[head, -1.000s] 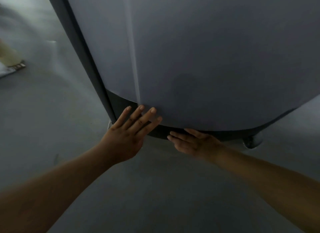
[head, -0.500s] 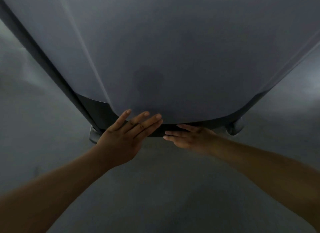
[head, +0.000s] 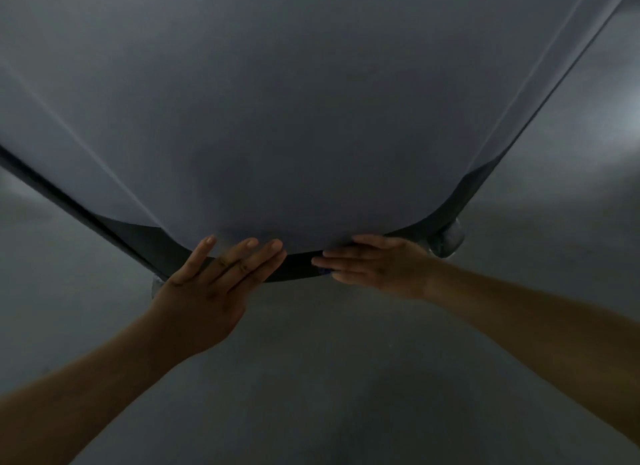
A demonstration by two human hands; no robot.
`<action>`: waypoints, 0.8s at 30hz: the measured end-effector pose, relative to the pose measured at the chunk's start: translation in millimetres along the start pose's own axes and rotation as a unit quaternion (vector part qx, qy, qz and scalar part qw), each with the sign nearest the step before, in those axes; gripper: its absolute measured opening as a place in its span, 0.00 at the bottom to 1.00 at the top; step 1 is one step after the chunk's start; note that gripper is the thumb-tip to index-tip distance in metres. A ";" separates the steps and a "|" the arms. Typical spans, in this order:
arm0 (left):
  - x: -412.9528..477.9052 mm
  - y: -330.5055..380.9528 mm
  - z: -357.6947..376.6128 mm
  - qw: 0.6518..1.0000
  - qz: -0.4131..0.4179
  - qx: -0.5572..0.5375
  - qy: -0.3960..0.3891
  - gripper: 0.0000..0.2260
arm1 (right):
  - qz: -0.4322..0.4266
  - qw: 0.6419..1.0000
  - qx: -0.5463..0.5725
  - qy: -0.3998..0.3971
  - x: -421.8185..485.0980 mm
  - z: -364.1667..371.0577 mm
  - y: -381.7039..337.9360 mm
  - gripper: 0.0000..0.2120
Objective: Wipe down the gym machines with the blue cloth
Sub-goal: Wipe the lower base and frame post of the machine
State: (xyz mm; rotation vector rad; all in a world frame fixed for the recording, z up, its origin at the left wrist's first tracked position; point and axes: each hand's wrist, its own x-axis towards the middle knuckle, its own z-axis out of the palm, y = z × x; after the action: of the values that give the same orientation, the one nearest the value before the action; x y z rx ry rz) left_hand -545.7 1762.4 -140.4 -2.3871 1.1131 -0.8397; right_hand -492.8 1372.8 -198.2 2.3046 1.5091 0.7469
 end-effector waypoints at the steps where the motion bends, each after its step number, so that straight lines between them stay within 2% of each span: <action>1: 1.4 -0.4 -2.8 1.000 0.012 -0.001 -0.001 0.36 | 0.015 0.999 -0.026 0.015 -8.6 -7.6 8.0 0.29; 3: 10.2 1.8 -8.2 1.000 0.028 -0.002 0.001 0.37 | 0.067 0.996 -0.059 0.016 -28.1 -19.3 19.0 0.31; 5: 27.3 7.7 -12.2 0.999 0.046 -0.002 0.002 0.37 | 0.171 0.984 -0.039 0.030 -44.8 -21.3 12.1 0.34; 7: 51.6 14.3 -15.9 0.998 0.069 0.001 -0.007 0.36 | 0.302 0.952 0.003 0.054 -47.0 -9.3 -20.2 0.39; 8: 65.1 17.0 -17.7 0.997 0.080 0.005 -0.012 0.36 | 0.376 0.924 0.035 0.068 -42.1 -0.1 -39.4 0.42; 9: 78.1 19.4 -20.2 0.996 0.087 0.011 -0.012 0.36 | 0.452 0.884 0.074 0.090 -35.5 8.5 -55.2 0.44; 11: 101.9 23.4 -27.7 0.996 0.089 0.028 -0.006 0.36 | 0.581 0.781 0.168 0.156 -14.9 17.8 -73.1 0.48; 14: 126.1 25.6 -39.1 0.993 0.109 0.045 -0.013 0.35 | 0.684 0.618 0.300 0.247 19.8 12.4 -77.8 0.45; 17: 139.3 25.6 -43.4 0.990 0.119 0.068 -0.021 0.33 | 0.750 0.407 0.399 0.336 38.7 3.7 -64.4 0.37; 19: 148.2 28.4 -44.2 0.989 0.125 0.081 -0.023 0.32 | 0.800 0.270 0.406 0.349 37.3 4.8 -41.4 0.33; 20: 152.0 30.7 -43.0 0.988 0.125 0.087 -0.022 0.32 | 0.824 0.227 0.395 0.337 33.6 10.0 -31.9 0.34; 21: 154.8 32.7 -41.4 0.988 0.121 0.092 -0.019 0.32 | 0.836 0.202 0.389 0.330 31.2 14.3 -26.7 0.35; 22: 156.4 34.1 -39.4 0.988 0.118 0.097 -0.015 0.33 | 0.834 0.192 0.390 0.339 33.8 16.2 -26.7 0.35; 24: 158.1 35.8 -33.5 0.987 0.118 0.112 -0.005 0.34 | 0.799 0.194 0.430 0.372 52.3 8.4 -45.4 0.33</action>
State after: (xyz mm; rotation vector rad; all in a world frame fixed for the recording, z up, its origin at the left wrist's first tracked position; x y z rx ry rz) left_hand -507.1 1613.8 -78.5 -2.0277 1.2006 -0.8210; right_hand -506.0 1439.5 -214.1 -1.1918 0.8243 -0.5236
